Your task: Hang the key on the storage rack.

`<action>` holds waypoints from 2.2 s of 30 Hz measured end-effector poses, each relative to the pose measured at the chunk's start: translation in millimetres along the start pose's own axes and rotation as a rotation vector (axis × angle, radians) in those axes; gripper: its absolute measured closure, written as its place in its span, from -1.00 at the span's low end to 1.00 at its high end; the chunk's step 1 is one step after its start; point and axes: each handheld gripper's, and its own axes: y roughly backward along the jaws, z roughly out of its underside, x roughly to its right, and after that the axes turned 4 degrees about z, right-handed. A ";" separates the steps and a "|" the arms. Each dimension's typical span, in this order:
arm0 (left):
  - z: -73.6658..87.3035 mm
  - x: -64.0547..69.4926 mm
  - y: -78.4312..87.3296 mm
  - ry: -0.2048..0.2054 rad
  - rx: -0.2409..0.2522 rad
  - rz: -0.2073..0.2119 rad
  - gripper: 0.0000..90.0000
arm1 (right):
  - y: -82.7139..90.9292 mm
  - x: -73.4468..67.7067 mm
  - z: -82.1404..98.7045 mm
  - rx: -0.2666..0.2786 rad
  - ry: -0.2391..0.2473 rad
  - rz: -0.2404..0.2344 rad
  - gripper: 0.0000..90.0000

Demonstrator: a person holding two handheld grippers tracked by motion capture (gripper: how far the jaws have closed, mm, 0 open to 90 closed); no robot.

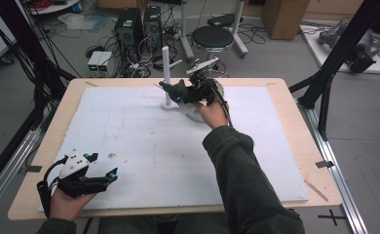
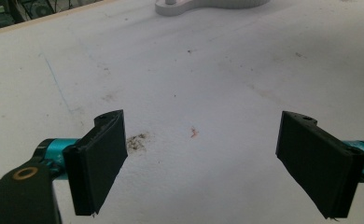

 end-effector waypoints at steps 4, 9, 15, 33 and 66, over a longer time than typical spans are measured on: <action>0.0 -0.1 0.0 -0.001 -0.001 0.000 -0.63 | -1.5 -0.1 0.2 -0.004 -0.001 0.005 -0.03; 0.0 0.1 0.2 0.001 0.000 0.000 -0.63 | -3.2 0.4 0.7 -0.017 -0.003 0.013 -0.03; -0.1 0.1 0.2 -0.002 0.000 0.001 -0.63 | -6.4 0.7 1.1 -0.025 0.003 0.017 -0.04; 0.0 0.2 0.4 0.004 0.003 0.000 -0.63 | -14.0 0.4 2.7 -0.062 -0.002 0.034 -0.08; -0.2 0.0 0.6 0.003 0.002 0.000 -0.63 | -13.1 3.4 4.9 -0.049 -0.035 0.014 -0.29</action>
